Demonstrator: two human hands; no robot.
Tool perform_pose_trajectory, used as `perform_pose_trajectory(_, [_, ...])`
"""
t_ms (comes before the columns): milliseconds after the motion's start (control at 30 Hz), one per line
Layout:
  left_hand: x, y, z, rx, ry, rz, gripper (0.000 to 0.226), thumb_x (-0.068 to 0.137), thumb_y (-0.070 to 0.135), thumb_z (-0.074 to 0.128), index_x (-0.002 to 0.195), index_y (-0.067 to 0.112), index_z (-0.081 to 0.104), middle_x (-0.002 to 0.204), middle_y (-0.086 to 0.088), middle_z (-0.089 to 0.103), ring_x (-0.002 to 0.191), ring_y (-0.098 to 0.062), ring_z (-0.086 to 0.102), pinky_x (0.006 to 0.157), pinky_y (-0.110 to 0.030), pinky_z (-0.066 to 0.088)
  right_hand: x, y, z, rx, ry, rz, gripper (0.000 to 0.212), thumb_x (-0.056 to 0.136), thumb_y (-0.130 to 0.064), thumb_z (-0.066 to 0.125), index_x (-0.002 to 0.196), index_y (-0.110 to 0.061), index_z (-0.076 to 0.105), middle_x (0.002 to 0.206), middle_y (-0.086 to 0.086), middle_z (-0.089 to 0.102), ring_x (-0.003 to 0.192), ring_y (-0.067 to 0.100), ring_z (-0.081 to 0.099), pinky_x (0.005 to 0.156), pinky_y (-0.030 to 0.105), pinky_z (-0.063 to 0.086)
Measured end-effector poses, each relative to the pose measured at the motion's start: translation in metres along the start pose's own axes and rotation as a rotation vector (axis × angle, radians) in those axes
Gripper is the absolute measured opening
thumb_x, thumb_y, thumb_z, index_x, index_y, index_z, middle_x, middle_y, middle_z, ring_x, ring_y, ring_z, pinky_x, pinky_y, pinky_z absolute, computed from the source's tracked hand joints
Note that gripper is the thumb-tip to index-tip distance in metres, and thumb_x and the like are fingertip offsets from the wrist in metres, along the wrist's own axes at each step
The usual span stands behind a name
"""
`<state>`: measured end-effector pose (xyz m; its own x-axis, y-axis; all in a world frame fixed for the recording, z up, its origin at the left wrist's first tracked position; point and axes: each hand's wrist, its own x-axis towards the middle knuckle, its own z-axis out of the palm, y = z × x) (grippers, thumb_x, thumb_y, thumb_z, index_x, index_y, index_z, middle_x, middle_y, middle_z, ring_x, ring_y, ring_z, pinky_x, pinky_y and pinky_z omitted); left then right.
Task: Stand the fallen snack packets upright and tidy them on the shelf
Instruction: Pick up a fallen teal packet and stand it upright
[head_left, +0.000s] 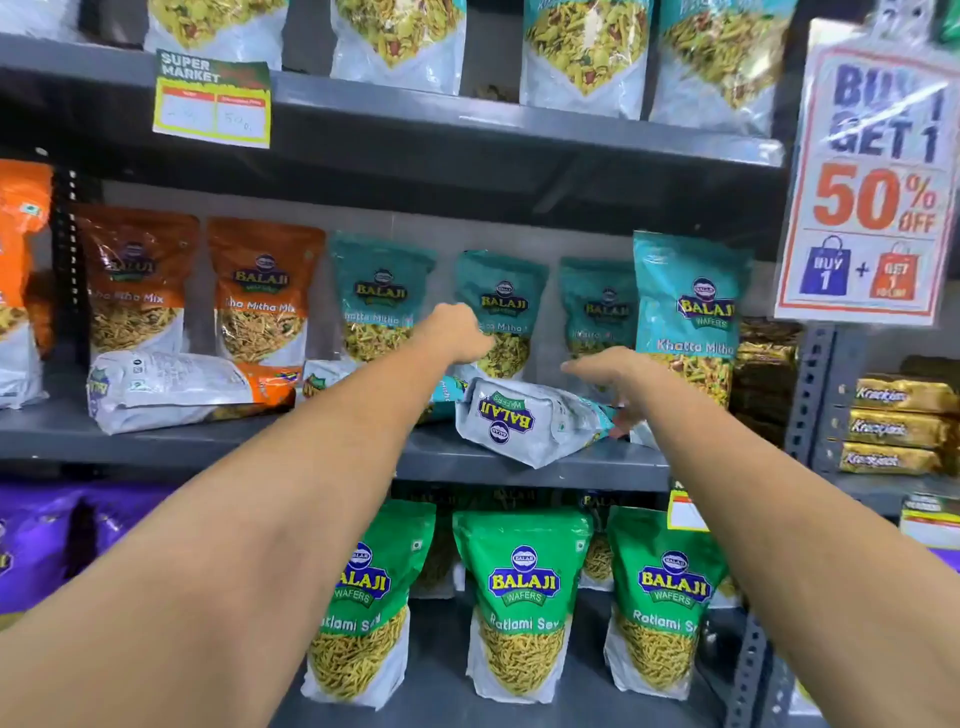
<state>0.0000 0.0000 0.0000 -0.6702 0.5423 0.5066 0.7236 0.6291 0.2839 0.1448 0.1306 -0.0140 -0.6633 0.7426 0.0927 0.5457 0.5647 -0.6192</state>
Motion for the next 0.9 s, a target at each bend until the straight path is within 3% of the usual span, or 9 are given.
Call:
perform_pose_trajectory(67, [0.003, 0.004, 0.009, -0.117, -0.252, -0.110, 0.026, 0.082, 0.026, 0.059, 0.089, 0.001, 0.061, 0.096, -0.017, 0.063, 0.075, -0.027, 0.062, 0.069, -0.030, 0.052, 0.000, 0.002, 0.004, 0.200, -0.153, 0.057, 0.031, 0.091, -0.037, 0.054, 0.076, -0.010, 0.051, 0.072, 0.008, 0.052, 0.056, 0.030, 0.058, 0.059, 0.046, 0.059])
perform_pose_trajectory(133, [0.007, 0.007, 0.016, -0.242, -0.448, -0.205, 0.021, 0.080, 0.024, 0.063, 0.089, 0.006, 0.056, 0.084, -0.011, 0.058, 0.067, -0.023, 0.057, 0.067, -0.030, 0.052, 0.004, 0.005, 0.008, 0.315, -0.209, 0.093, 0.031, 0.090, -0.036, 0.057, 0.072, -0.012, 0.052, 0.071, 0.006, 0.050, 0.045, 0.028, 0.061, 0.039, 0.040, 0.055])
perform_pose_trajectory(200, [0.012, 0.005, 0.017, -0.291, -0.560, -0.268, 0.021, 0.080, 0.028, 0.064, 0.088, 0.010, 0.056, 0.081, -0.006, 0.059, 0.074, -0.021, 0.059, 0.070, -0.027, 0.053, 0.012, 0.007, 0.009, 0.326, -0.253, 0.110, 0.028, 0.091, -0.036, 0.056, 0.079, -0.011, 0.056, 0.077, 0.006, 0.053, 0.054, 0.027, 0.064, 0.041, 0.039, 0.056])
perform_pose_trajectory(300, [0.019, 0.002, 0.011, -0.390, -0.676, -0.346, 0.036, 0.073, 0.038, 0.074, 0.091, 0.010, 0.062, 0.074, -0.004, 0.069, 0.070, -0.016, 0.066, 0.072, -0.026, 0.058, 0.025, 0.011, 0.006, 0.271, -0.300, 0.157, 0.033, 0.093, -0.040, 0.050, 0.097, -0.009, 0.061, 0.080, 0.011, 0.065, 0.069, 0.028, 0.064, 0.063, 0.044, 0.061])
perform_pose_trajectory(433, [0.019, 0.006, 0.018, -0.488, -0.773, -0.335, 0.052, 0.068, 0.044, 0.079, 0.106, 0.012, 0.065, 0.110, -0.006, 0.063, 0.095, -0.025, 0.065, 0.088, -0.049, 0.054, 0.035, 0.018, 0.006, 0.203, -0.372, 0.202, 0.035, 0.093, -0.040, 0.050, 0.091, -0.007, 0.061, 0.077, 0.012, 0.067, 0.072, 0.027, 0.063, 0.079, 0.041, 0.054])
perform_pose_trajectory(633, [0.021, 0.009, 0.034, -0.608, -0.849, -0.412, 0.029, 0.074, 0.035, 0.075, 0.083, 0.009, 0.067, 0.080, -0.006, 0.073, 0.071, -0.024, 0.071, 0.073, -0.041, 0.057, 0.038, 0.025, 0.007, 0.347, -0.364, 0.205, 0.022, 0.091, -0.027, 0.057, 0.085, -0.006, 0.058, 0.051, 0.012, 0.069, 0.065, 0.025, 0.069, 0.076, 0.046, 0.059])
perform_pose_trajectory(700, [0.020, 0.007, 0.034, -0.632, -0.847, -0.414, 0.027, 0.071, 0.034, 0.077, 0.078, 0.010, 0.067, 0.067, -0.005, 0.074, 0.065, -0.023, 0.072, 0.073, -0.040, 0.057, 0.035, 0.028, 0.007, 0.414, -0.363, 0.191, 0.017, 0.090, -0.019, 0.058, 0.084, -0.004, 0.055, 0.050, 0.012, 0.069, 0.051, 0.023, 0.070, 0.059, 0.047, 0.060])
perform_pose_trajectory(767, [0.019, 0.003, 0.031, -0.673, -0.843, -0.398, 0.027, 0.070, 0.033, 0.079, 0.081, 0.010, 0.067, 0.069, -0.007, 0.074, 0.073, -0.025, 0.070, 0.078, -0.042, 0.057, 0.033, 0.028, 0.006, 0.448, -0.316, 0.162, 0.012, 0.089, -0.012, 0.059, 0.085, -0.002, 0.053, 0.060, 0.015, 0.070, 0.046, 0.022, 0.068, 0.042, 0.042, 0.058])
perform_pose_trajectory(900, [0.016, 0.002, 0.015, -0.713, -0.898, -0.394, 0.046, 0.065, 0.026, 0.083, 0.099, 0.003, 0.063, 0.075, -0.013, 0.075, 0.069, -0.027, 0.073, 0.068, -0.044, 0.061, 0.029, 0.028, 0.006, 0.486, -0.263, 0.100, 0.029, 0.086, -0.005, 0.056, 0.114, -0.002, 0.052, 0.092, 0.013, 0.057, 0.063, 0.021, 0.061, 0.038, 0.031, 0.053])
